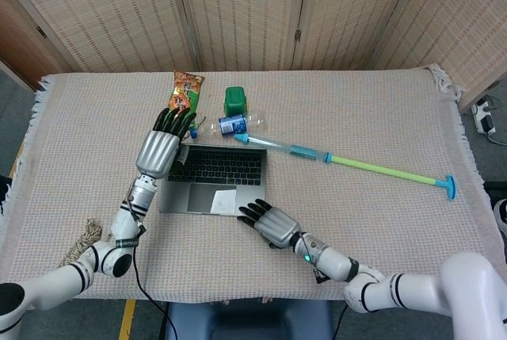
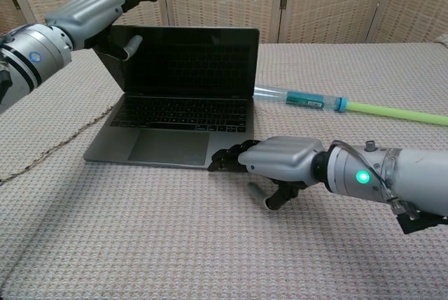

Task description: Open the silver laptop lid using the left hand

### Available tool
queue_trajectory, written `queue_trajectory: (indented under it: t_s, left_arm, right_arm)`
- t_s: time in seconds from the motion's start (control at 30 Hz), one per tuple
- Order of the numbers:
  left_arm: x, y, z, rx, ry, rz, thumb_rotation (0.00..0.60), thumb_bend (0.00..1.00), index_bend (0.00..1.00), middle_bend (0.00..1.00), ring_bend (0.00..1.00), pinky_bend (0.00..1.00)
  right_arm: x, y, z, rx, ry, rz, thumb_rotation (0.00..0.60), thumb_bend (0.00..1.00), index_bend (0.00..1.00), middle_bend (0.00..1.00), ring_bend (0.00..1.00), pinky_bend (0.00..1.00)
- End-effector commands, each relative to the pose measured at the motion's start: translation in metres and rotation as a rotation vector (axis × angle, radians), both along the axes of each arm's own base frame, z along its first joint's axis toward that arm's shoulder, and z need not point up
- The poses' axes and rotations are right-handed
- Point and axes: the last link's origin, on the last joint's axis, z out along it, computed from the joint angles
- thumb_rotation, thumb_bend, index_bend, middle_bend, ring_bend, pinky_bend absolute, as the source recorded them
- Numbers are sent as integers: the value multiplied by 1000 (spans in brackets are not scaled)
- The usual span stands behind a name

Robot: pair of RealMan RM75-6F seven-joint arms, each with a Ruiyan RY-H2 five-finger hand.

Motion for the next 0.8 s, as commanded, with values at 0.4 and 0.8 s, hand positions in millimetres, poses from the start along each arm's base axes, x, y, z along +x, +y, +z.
queue_trajectory:
  t_s: [0.4,0.8]
  left_arm:
    - [-16,45,36,24,1,180,600,382,0,33,0,0]
    - [-12,68,58,72,-62,253,600,365,0,29,0,0]
  right_arm:
    - [4,-3,-1,-9,1,1,600,827,0,0,36,0]
    - [5,-5,0,-19,2,-3,600,830,0,0,41,0]
